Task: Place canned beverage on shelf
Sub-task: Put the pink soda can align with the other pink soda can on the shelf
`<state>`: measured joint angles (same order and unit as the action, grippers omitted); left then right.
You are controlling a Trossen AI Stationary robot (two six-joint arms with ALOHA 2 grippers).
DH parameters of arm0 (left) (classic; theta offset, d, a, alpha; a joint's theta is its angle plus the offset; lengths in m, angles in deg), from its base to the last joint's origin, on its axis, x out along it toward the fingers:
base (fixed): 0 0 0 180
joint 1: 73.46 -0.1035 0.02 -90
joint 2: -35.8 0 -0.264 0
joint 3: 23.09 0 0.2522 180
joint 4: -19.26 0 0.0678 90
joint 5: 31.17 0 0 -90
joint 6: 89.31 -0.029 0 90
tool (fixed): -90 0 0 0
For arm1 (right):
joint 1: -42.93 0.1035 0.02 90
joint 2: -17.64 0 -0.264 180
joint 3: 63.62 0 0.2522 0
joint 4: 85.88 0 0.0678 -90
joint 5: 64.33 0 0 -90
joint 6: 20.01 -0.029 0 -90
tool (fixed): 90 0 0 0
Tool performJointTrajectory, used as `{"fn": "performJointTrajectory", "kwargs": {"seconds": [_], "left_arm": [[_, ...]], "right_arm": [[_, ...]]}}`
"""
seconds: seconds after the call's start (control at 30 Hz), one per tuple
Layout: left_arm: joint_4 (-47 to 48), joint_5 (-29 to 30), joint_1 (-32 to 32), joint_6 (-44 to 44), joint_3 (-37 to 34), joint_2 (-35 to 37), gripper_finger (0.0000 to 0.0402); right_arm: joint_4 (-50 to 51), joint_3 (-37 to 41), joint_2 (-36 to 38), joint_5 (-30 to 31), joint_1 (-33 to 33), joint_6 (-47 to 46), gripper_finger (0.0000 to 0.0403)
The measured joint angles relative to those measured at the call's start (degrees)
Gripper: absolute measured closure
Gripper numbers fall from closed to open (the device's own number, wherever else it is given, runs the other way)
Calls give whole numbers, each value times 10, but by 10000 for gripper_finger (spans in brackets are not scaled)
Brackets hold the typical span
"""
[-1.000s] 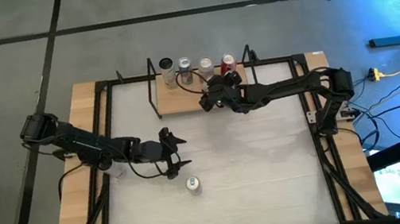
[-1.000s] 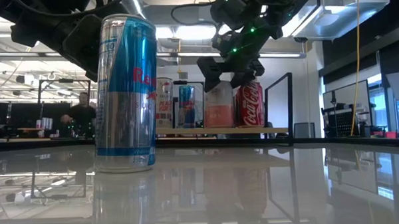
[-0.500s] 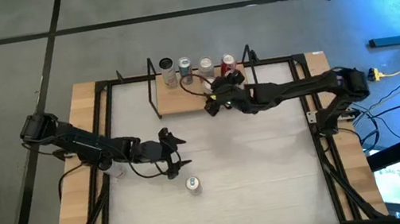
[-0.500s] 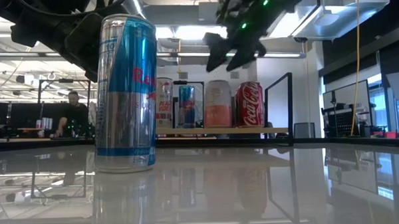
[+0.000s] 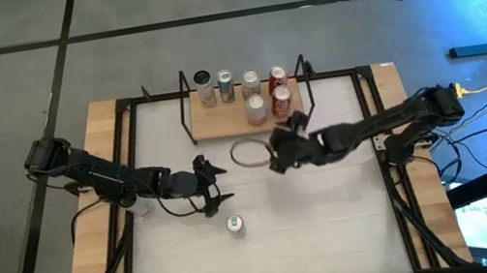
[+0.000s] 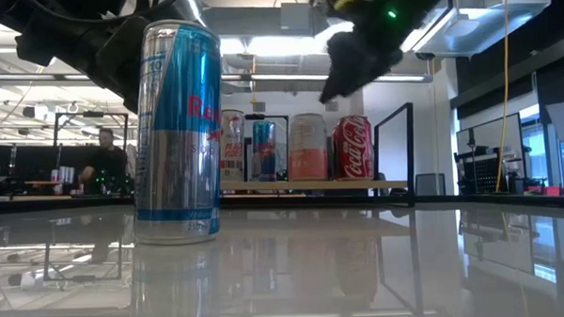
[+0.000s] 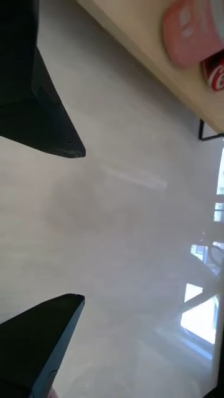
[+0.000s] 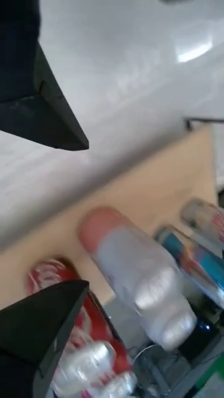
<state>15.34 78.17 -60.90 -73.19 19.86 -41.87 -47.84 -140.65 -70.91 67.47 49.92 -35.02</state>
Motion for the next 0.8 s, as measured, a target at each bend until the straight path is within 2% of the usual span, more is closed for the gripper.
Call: {"fn": "performJointTrajectory", "kwargs": {"seconds": [0.3, 0.4, 0.53, 0.8], "left_arm": [[-47, 63, -1, -3, 0, 0, 35], [-87, 70, -4, -31, 0, 0, 35], [-118, 65, -23, -65, 7, 0, 35], [-82, 36, -88, -58, 94, -20, 35]], "right_arm": [[-175, 164, -1, -4, 82, 5, 52], [-198, 195, -1, -7, 113, 18, 52], [-214, 211, -1, -3, 154, 22, 52], [-214, 211, -1, 11, 210, 30, 52]]}}
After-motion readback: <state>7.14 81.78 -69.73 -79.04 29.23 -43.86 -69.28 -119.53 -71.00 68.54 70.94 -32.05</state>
